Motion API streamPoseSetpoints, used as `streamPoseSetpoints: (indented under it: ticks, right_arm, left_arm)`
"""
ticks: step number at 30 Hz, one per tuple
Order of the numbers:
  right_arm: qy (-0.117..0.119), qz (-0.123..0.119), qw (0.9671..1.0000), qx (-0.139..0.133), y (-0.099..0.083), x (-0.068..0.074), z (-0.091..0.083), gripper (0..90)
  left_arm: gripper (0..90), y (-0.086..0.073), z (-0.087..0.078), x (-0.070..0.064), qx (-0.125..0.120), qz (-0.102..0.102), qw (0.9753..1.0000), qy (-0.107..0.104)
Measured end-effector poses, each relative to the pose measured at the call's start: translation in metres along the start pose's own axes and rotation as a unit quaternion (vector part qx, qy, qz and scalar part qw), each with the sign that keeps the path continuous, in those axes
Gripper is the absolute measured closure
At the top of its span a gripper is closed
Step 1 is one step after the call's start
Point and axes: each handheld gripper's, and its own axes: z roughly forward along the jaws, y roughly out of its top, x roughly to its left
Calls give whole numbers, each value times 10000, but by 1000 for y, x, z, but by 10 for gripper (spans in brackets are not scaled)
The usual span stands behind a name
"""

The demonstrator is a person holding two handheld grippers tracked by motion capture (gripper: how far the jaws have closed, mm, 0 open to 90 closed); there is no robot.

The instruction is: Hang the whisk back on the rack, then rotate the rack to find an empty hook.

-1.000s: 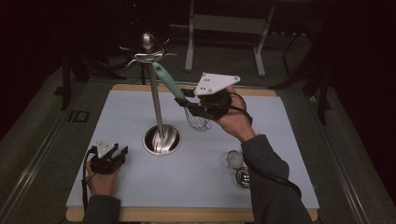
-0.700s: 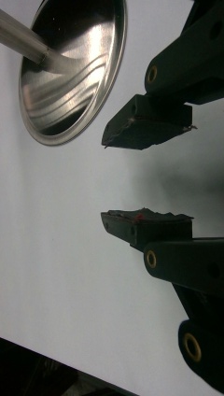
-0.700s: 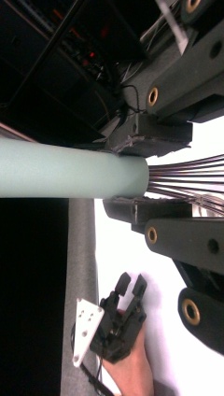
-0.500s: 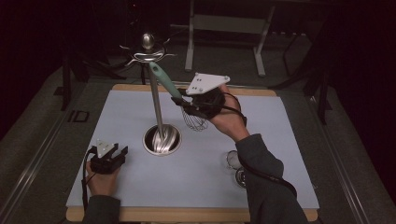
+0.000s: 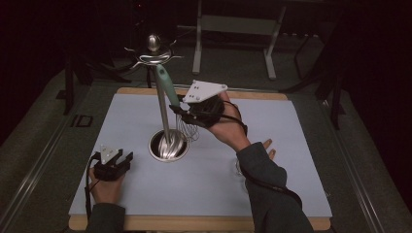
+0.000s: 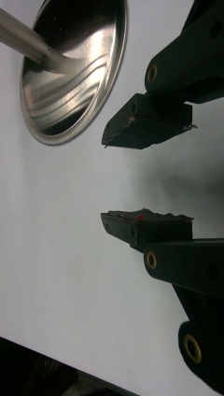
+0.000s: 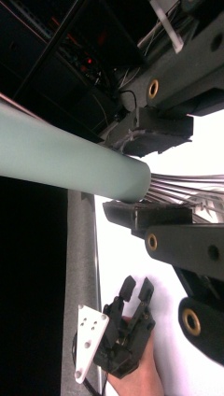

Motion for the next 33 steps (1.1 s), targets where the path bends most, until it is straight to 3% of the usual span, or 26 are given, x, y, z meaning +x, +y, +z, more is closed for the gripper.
streamPoseSetpoints:
  ticks: [13,33]
  right_arm:
    - [173,11,9998,-51,-2,2,-7,612]
    - [-33,44,9992,401,-34,-16,-31,610]
  left_arm:
    - [573,0,0,0,6,-1,10000,4]
    - [574,0,0,0,-8,-6,10000,27]
